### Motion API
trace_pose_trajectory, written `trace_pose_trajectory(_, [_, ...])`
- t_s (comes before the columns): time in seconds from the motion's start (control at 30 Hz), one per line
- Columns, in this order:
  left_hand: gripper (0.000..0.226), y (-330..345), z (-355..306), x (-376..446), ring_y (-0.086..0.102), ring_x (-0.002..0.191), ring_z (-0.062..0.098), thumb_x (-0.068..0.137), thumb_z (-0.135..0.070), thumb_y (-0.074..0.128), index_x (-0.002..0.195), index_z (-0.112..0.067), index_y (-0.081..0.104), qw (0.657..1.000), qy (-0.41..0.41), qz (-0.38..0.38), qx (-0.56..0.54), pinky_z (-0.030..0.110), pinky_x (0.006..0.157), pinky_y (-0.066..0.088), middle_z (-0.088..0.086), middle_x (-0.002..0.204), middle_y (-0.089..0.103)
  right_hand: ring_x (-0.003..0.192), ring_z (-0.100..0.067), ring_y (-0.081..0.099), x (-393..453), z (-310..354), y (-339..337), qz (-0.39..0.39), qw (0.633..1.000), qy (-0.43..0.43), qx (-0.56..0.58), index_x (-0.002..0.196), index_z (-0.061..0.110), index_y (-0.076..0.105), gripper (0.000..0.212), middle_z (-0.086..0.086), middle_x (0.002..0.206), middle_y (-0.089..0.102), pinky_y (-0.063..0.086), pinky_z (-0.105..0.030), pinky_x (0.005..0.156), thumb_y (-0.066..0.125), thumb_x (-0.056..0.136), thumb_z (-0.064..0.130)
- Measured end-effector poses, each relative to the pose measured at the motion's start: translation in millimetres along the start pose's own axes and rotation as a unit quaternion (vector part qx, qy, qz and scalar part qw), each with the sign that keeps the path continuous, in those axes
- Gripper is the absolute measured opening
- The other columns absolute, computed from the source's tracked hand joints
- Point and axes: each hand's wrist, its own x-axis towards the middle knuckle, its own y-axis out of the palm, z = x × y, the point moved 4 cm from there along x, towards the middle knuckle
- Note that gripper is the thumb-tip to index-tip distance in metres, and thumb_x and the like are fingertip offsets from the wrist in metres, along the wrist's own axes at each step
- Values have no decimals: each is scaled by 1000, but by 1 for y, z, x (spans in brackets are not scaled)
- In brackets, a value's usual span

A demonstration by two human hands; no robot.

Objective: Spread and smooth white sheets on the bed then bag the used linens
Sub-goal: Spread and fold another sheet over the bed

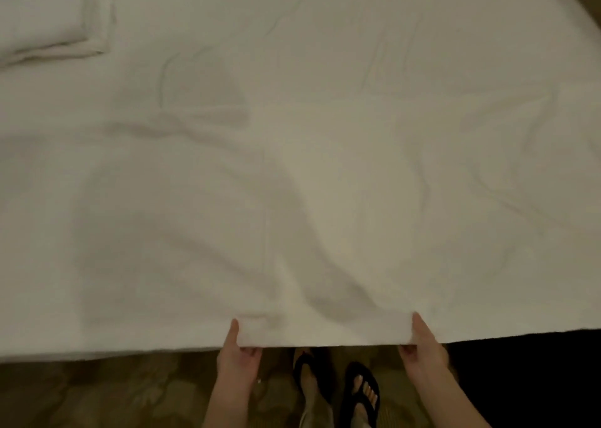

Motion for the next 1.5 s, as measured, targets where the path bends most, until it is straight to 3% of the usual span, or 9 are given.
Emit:
trace_pose_trajectory(0.1, [50,-14,-24,-12,45,132,32,99,-32,52,142,-10,44,1000,3,4,-27,43,109,37,14,144,48,85,-29,58,-29,-33,17,72,986,78,-125,105,5,56,19,-15,102,61,44,-43,92,62,93,19])
trace_pose_trajectory(0.2, [51,-36,-61,-38,38,138,30,101,-31,49,146,-12,37,1000,29,0,3,45,114,30,13,151,39,81,-29,58,-74,-78,31,130,919,91,-361,110,1,53,33,-15,93,64,43,-43,92,51,99,31])
trace_pose_trajectory(0.3, [50,-61,-108,-65,38,136,32,101,-25,50,147,-10,37,983,95,-64,142,48,112,31,14,149,39,83,-21,54,-134,-94,71,204,722,-77,-656,100,6,57,33,-8,94,62,42,-28,81,47,99,37])
trace_pose_trajectory(0.4, [47,-69,-172,-96,41,133,32,102,-26,47,144,-7,40,923,201,-57,324,44,109,33,15,146,43,107,-22,55,-221,-96,141,257,504,-296,-770,116,13,56,39,-8,122,60,39,-27,88,38,101,43])
trace_pose_trajectory(0.57, [47,-76,-312,-162,49,125,23,103,-42,37,136,-11,51,705,349,-22,617,33,104,37,7,138,53,125,-27,47,-389,-109,260,249,333,-511,-752,135,15,46,48,-9,136,51,38,-35,102,32,102,48])
trace_pose_trajectory(0.67, [51,-97,-395,-200,51,122,24,101,-49,34,133,-15,53,599,409,-53,687,37,102,41,6,134,56,126,-29,45,-481,-133,305,231,282,-591,-719,136,16,45,49,-9,136,49,36,-39,100,32,101,48])
trace_pose_trajectory(0.77, [50,-120,-463,-234,52,119,27,101,-49,34,129,-15,57,544,441,-78,709,40,101,42,7,131,58,122,-28,47,-548,-165,328,226,262,-642,-684,134,14,47,49,-8,132,51,38,-40,94,32,101,47])
trace_pose_trajectory(1.17, [49,-168,-637,-284,55,115,26,102,-48,31,127,-16,57,482,518,-164,687,40,99,42,7,126,59,120,-30,47,-596,-317,392,252,120,-609,-742,131,8,44,52,-11,130,49,38,-41,93,28,102,48])
trace_pose_trajectory(1.5, [51,-272,-698,-169,55,117,24,102,-50,27,130,-16,52,535,405,-179,719,42,102,43,6,129,57,124,-30,47,-720,-443,517,325,98,-683,-647,134,13,45,53,-9,135,50,38,-45,100,31,100,51])
